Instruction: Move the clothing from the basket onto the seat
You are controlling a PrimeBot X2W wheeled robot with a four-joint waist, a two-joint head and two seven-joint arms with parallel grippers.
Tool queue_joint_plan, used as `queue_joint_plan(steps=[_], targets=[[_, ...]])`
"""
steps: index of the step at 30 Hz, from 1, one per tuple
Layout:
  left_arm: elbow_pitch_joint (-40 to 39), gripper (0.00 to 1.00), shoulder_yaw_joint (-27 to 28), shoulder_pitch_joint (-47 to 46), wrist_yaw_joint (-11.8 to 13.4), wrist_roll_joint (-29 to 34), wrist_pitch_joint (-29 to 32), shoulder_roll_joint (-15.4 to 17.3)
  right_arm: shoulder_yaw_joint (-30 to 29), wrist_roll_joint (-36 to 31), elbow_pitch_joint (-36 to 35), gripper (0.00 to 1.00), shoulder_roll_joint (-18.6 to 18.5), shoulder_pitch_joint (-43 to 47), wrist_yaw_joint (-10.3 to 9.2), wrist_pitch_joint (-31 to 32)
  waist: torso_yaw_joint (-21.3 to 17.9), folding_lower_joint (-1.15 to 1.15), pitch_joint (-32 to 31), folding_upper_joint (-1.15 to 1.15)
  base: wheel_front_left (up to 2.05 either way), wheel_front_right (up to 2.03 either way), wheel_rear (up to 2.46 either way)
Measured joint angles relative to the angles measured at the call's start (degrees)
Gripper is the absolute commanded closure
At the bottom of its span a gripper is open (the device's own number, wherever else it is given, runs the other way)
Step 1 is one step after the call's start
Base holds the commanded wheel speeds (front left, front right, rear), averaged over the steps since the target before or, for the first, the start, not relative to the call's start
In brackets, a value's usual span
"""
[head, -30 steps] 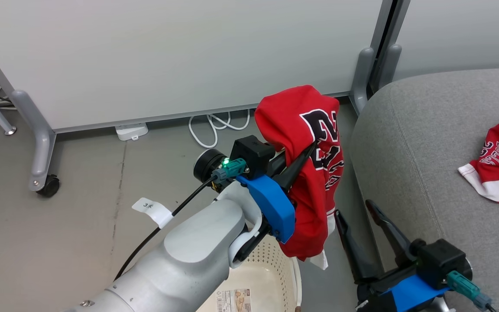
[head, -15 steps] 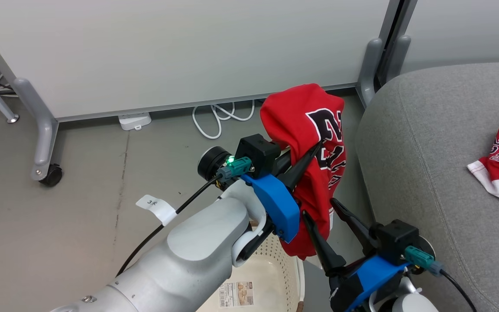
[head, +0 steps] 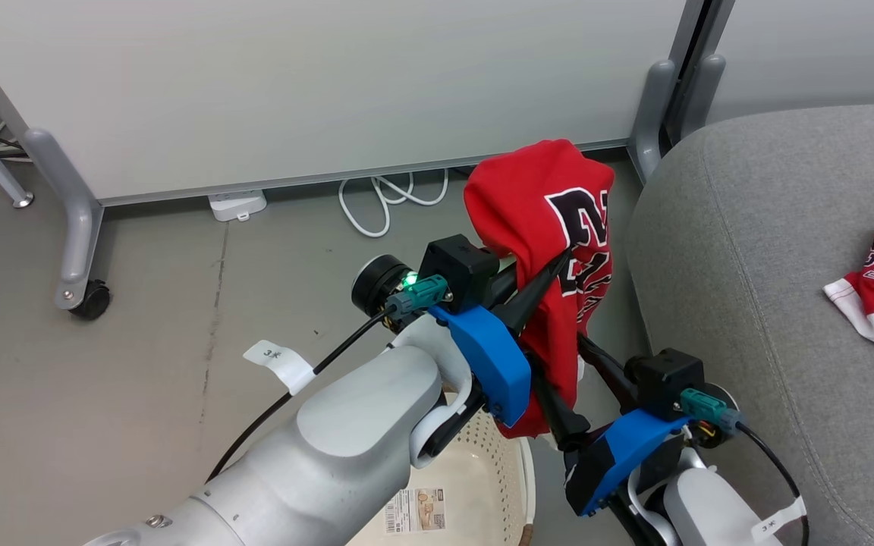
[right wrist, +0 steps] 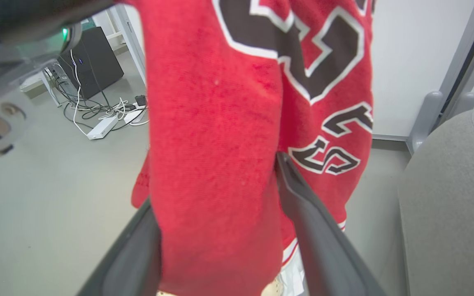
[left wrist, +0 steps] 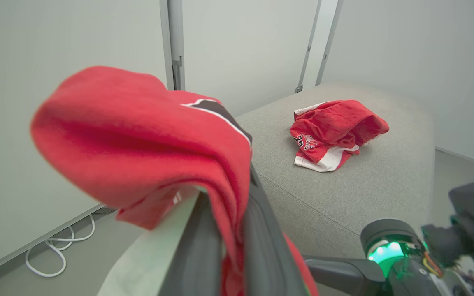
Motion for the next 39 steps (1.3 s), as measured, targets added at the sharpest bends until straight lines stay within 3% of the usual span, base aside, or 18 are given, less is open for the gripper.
queue_joint_plan(steps=[8, 9, 11, 12, 33, 35, 37, 38, 39], targets=[[0.22, 1.00, -0.49, -0.31, -0.01, -0.26, 0.00, 0.00, 2.15, 1.57, 5.60, 0.00, 0.01, -3.11, 0.00, -2.60, 0.02, 0.00, -0.37, 0.00, 0.00, 0.00, 0.00], [0.26, 1.00, -0.53, -0.31, -0.01, -0.41, 0.00, 0.00, 2.37, 1.81, 6.15, 0.14, 0.01, -3.26, 0.00, -3.03, 0.04, 0.00, -0.47, 0.00, 0.00, 0.00, 0.00], [0.37, 1.00, -0.55, -0.31, -0.01, -0.44, 0.00, 0.00, 2.86, 2.03, 6.80, 0.97, 0.01, -3.46, 0.00, -3.66, 0.04, 0.00, -0.69, 0.00, 0.00, 0.00, 0.00], [0.40, 1.00, -0.55, -0.31, 0.00, -0.46, 0.00, 0.00, 2.99, 2.15, 7.13, 1.00, 0.01, -3.59, 0.00, -3.87, 0.02, 0.00, -0.79, 0.00, 0.00, 0.00, 0.00], [0.55, 1.00, -0.87, -0.19, 0.01, -0.58, 0.00, 0.00, 4.04, 2.49, 9.91, 1.00, 0.01, -4.64, 0.00, -5.55, -0.53, 0.00, -1.62, 0.00, 0.00, 0.00, 0.00], [0.57, 0.87, -0.89, -0.16, 0.00, -0.57, 0.00, 0.00, 4.03, 2.55, 9.99, 1.00, 0.01, -4.65, 0.00, -5.61, -0.51, 0.00, -1.70, 0.00, 0.00, 0.00, 0.00], [0.59, 0.64, -0.91, -0.16, 0.01, -0.57, 0.00, 0.00, 4.03, 2.63, 10.03, 1.00, 0.01, -4.65, 0.00, -5.73, -0.49, 0.00, -1.71, 0.00, 0.00, 0.00, 0.00], [0.63, 0.52, -0.92, -0.16, 0.01, -0.57, 0.00, 0.00, 4.03, 2.66, 10.07, 1.00, 0.01, -4.65, 0.00, -5.77, -0.48, 0.00, -1.72, 0.00, 0.00, 0.00, 0.00], [0.64, 0.27, -0.92, -0.16, 0.01, -0.56, 0.00, 0.00, 4.02, 2.66, 10.12, 1.00, 0.01, -4.65, 0.00, -5.78, -0.45, 0.00, -1.72, 0.00, 0.00, 0.00, 0.00]])
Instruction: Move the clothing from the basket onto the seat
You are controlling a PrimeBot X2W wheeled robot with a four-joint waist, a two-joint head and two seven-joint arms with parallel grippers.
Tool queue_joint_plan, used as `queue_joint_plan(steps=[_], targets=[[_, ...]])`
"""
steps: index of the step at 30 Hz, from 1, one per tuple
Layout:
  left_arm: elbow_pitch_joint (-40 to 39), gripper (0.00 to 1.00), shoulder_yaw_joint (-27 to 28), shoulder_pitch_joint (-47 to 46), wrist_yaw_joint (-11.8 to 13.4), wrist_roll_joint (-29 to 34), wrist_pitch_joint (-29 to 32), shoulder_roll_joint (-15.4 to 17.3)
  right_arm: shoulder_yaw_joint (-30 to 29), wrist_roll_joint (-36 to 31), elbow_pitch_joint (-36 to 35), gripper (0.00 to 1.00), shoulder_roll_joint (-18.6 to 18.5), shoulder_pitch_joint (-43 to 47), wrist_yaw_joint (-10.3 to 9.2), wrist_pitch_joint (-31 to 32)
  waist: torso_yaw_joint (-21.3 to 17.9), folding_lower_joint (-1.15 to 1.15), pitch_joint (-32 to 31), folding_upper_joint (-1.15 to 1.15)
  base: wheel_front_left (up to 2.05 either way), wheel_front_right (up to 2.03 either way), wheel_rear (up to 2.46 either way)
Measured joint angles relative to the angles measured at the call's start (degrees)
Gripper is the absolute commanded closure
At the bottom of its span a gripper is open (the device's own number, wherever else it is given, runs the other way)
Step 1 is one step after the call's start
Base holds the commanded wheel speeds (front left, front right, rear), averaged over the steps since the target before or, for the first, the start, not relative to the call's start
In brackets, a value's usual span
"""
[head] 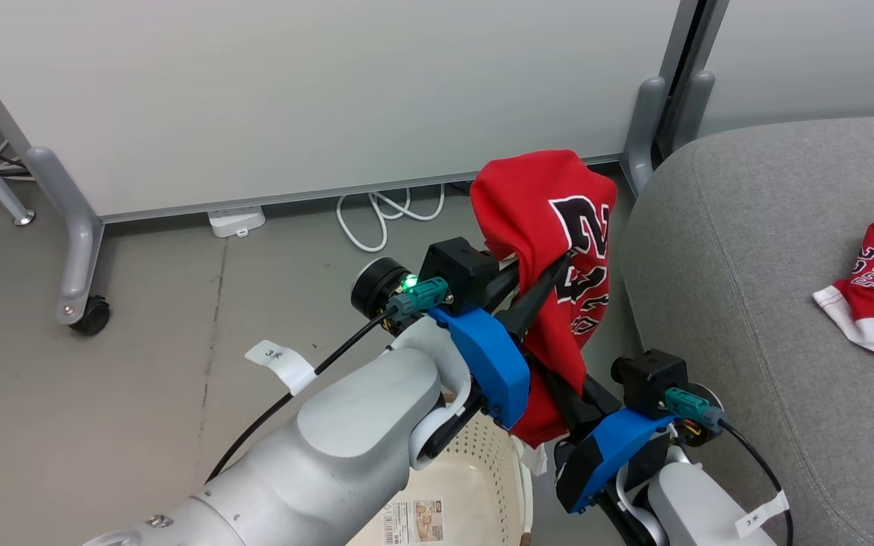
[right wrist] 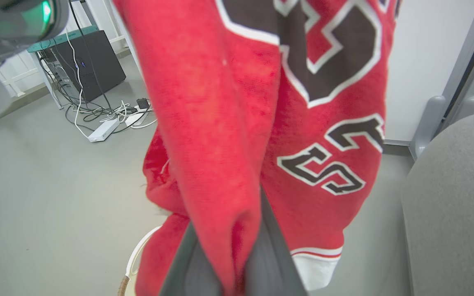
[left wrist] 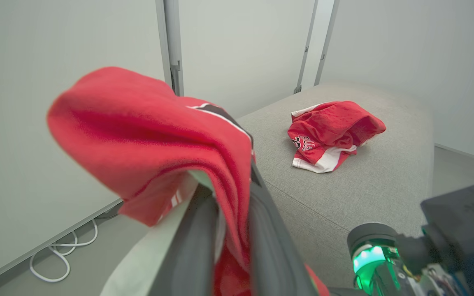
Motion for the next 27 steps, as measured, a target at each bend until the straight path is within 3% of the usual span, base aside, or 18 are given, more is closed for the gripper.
queue_joint_plan(steps=[1, 16, 27], targets=[[0.00, 0.00, -0.01, 0.00, 0.01, 0.02, -0.01, 0.00, -0.01, 0.00, 0.04, 1.00, 0.00, -0.01, 0.00, -0.04, 0.02, 0.00, 0.00, 0.00, 0.00, 0.00, 0.00], [0.35, 0.00, 0.82, 1.00, 0.27, 0.65, -0.01, -0.01, -0.42, -0.14, 0.25, 1.00, 0.00, -0.01, 0.00, -0.44, 0.04, 0.00, -0.32, 0.00, 0.00, 0.00, 0.00], [-4.38, 0.00, 10.81, 10.00, 0.30, 7.50, -0.03, 1.59, -4.01, -1.56, -1.22, 1.00, 0.00, 0.19, 0.00, -0.92, 0.70, 0.00, 0.11, 0.00, 0.00, 0.00, 0.00]])
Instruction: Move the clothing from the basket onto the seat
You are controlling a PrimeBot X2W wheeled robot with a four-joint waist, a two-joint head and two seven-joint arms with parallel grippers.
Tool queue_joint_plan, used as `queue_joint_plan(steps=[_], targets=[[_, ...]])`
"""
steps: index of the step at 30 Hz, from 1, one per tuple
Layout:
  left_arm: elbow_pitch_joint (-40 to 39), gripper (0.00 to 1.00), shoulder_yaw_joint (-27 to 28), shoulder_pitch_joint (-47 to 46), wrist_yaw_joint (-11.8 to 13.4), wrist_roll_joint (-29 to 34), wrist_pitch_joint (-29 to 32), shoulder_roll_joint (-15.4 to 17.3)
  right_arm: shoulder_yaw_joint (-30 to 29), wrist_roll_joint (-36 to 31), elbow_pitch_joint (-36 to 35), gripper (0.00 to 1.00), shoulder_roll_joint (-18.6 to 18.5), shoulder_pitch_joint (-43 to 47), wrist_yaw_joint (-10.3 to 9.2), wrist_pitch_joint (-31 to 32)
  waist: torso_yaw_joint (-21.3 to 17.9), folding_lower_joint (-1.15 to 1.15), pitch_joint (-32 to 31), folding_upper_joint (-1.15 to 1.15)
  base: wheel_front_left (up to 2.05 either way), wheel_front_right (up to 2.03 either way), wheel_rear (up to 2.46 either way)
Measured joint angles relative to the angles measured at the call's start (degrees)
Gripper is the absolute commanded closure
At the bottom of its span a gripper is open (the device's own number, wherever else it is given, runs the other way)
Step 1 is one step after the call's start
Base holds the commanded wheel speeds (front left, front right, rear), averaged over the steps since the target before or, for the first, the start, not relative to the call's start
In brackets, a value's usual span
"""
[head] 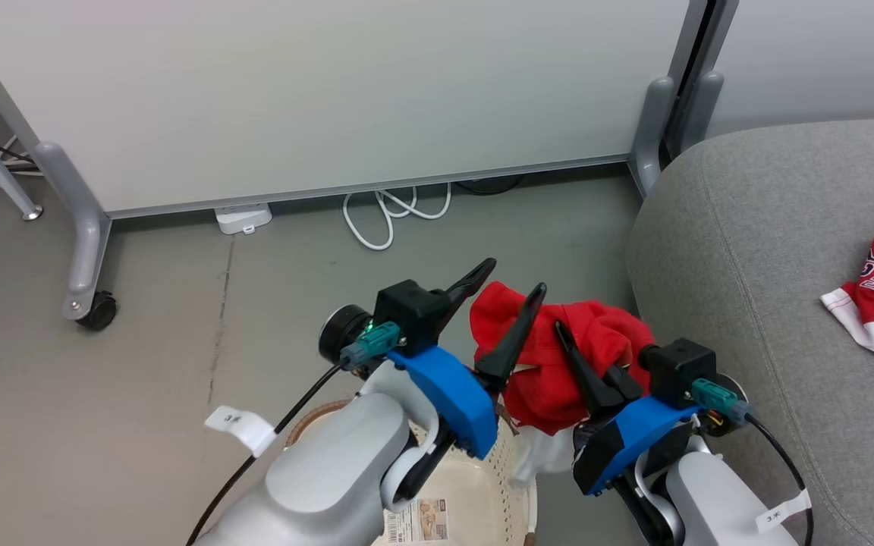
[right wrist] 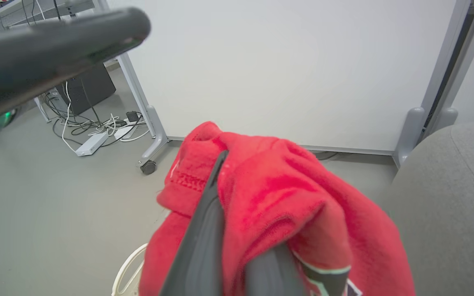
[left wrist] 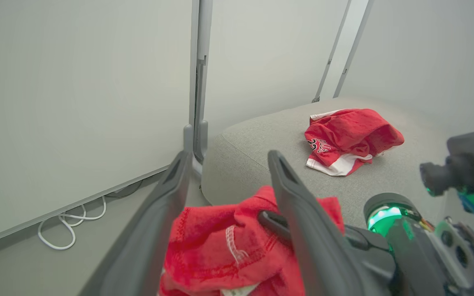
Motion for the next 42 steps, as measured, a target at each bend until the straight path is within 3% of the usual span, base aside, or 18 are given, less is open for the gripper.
queue_joint_plan(steps=[10, 21, 30, 42], targets=[[-12.28, 0.00, 13.63, 15.95, -1.79, 12.57, -0.04, 5.36, -1.71, -1.02, -2.82, 1.00, -0.01, 1.72, 0.00, 0.45, -0.35, 0.00, 0.03, 0.00, 0.00, 0.00, 0.00], [-17.71, 0.00, 24.58, 26.27, -3.48, 20.56, -0.05, 5.80, -2.65, -1.25, -5.39, 1.00, -0.01, 3.78, 0.00, 0.92, -1.11, 0.00, -0.34, 0.00, 0.00, 0.00, 0.00], [-18.41, 0.00, 27.88, 29.22, -3.87, 23.34, -0.04, 4.37, -2.19, -1.05, -6.37, 1.00, -0.01, 4.12, 0.00, 1.52, -2.59, -0.01, -0.71, 0.00, 0.00, 0.00, 0.00], [-19.06, 0.00, 26.82, 29.67, -4.13, 23.12, -0.04, 4.52, -1.99, -0.64, -7.12, 1.00, -0.01, 4.49, 0.00, 1.62, -8.04, 0.00, -0.39, 0.00, 0.00, 0.00, 0.00]])
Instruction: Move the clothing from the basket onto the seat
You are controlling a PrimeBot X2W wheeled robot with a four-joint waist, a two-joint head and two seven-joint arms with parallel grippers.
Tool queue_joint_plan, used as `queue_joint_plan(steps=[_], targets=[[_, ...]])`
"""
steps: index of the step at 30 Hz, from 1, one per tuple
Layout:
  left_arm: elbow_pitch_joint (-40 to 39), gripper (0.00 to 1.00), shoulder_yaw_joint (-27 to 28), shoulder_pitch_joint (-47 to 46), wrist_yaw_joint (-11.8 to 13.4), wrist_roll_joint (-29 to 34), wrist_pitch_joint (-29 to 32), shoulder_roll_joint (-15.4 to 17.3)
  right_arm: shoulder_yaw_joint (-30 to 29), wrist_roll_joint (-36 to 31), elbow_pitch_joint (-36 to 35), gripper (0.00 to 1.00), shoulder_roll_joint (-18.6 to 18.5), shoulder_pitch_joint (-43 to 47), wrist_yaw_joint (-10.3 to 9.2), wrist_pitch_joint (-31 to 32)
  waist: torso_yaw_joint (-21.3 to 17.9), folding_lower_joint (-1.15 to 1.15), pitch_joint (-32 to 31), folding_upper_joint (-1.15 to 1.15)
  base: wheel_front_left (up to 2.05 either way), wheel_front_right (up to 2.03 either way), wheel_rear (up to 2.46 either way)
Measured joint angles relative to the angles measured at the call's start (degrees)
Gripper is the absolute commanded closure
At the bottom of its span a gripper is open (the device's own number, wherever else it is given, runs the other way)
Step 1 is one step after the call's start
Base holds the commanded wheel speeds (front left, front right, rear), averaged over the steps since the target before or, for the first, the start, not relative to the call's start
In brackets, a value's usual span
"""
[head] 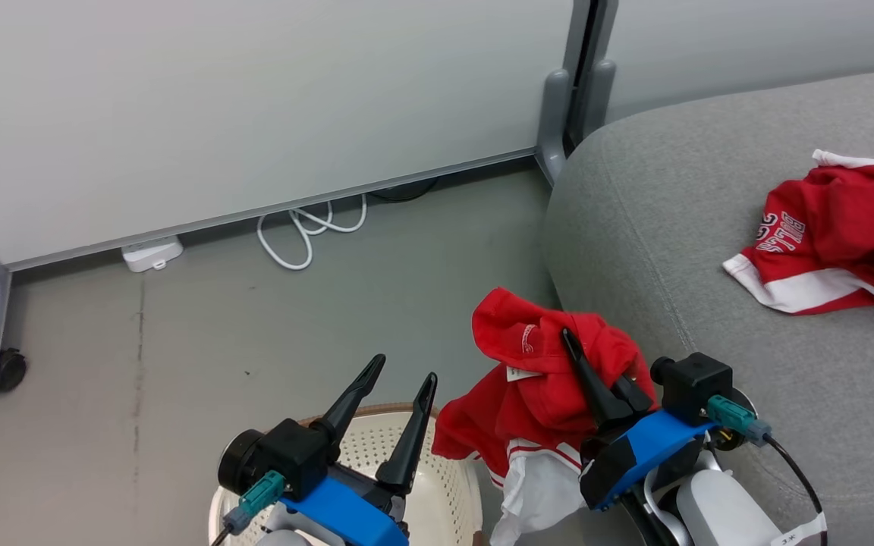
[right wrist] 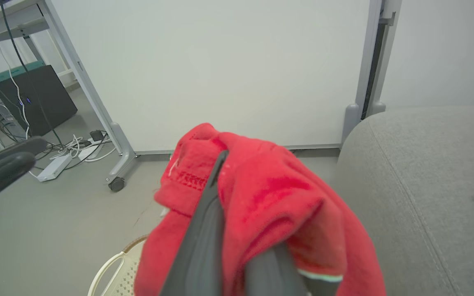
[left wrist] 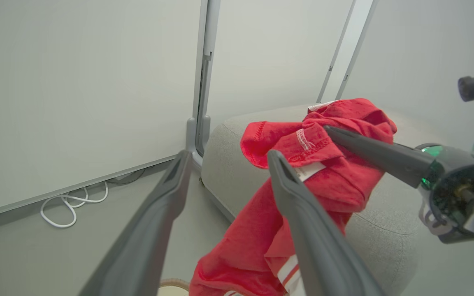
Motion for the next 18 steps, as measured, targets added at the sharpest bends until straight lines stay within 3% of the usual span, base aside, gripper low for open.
queue_joint_plan(steps=[18], targets=[[-0.11, 0.00, -2.09, -0.55, 0.00, -0.22, -0.01, 0.88, 0.54, 0.33, -0.25, 1.00, 0.00, -0.11, 0.00, -0.70, -12.82, 0.00, 0.88, 0.00, 0.00, 0.00, 0.00]])
